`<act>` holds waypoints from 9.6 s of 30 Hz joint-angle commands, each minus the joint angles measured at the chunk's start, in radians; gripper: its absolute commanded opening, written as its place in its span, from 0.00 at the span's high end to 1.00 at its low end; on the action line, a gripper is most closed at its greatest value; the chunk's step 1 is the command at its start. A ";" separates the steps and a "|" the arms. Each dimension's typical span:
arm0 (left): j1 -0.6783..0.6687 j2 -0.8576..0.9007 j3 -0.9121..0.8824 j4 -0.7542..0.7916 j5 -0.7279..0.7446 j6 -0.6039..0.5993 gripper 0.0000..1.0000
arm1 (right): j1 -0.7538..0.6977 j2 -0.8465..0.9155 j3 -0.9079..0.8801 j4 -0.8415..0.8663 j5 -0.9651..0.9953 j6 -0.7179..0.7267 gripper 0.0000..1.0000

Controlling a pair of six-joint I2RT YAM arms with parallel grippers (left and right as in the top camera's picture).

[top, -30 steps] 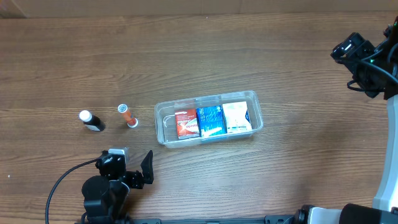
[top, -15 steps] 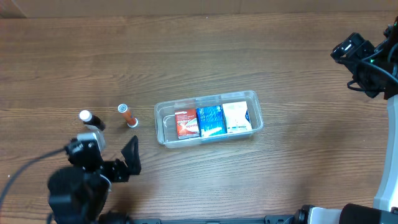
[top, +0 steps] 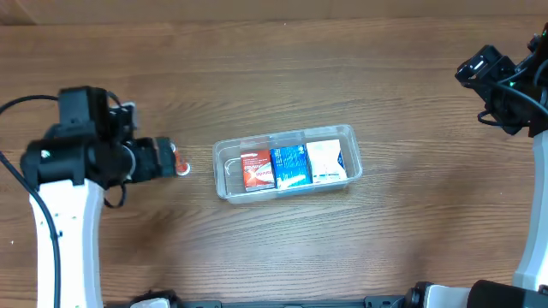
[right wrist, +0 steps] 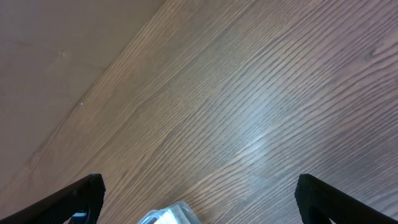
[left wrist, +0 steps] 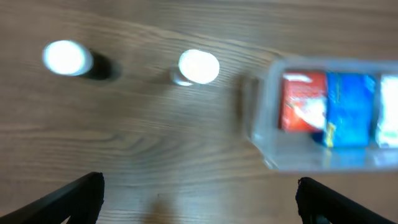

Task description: Pack container

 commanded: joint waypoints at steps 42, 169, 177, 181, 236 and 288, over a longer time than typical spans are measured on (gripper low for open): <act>0.189 0.515 0.036 0.246 -0.130 0.108 0.48 | 0.001 -0.015 0.003 0.005 -0.001 -0.006 0.00; -0.117 0.382 -0.014 0.213 -0.129 0.086 0.42 | 0.001 -0.015 0.003 0.005 -0.001 -0.006 0.00; -0.115 0.381 -0.014 0.226 -0.129 0.087 0.65 | 0.001 -0.015 0.003 0.005 -0.002 -0.006 0.00; -0.115 0.379 0.007 0.188 -0.122 0.086 0.78 | 0.001 -0.015 0.003 0.005 -0.002 -0.006 0.00; -0.547 0.280 0.078 0.087 -0.230 -0.031 0.91 | 0.001 -0.015 0.003 0.005 -0.002 -0.006 0.00; -0.418 -0.412 0.404 -0.232 -0.698 -0.347 0.00 | 0.001 -0.015 0.003 0.005 -0.001 -0.006 0.00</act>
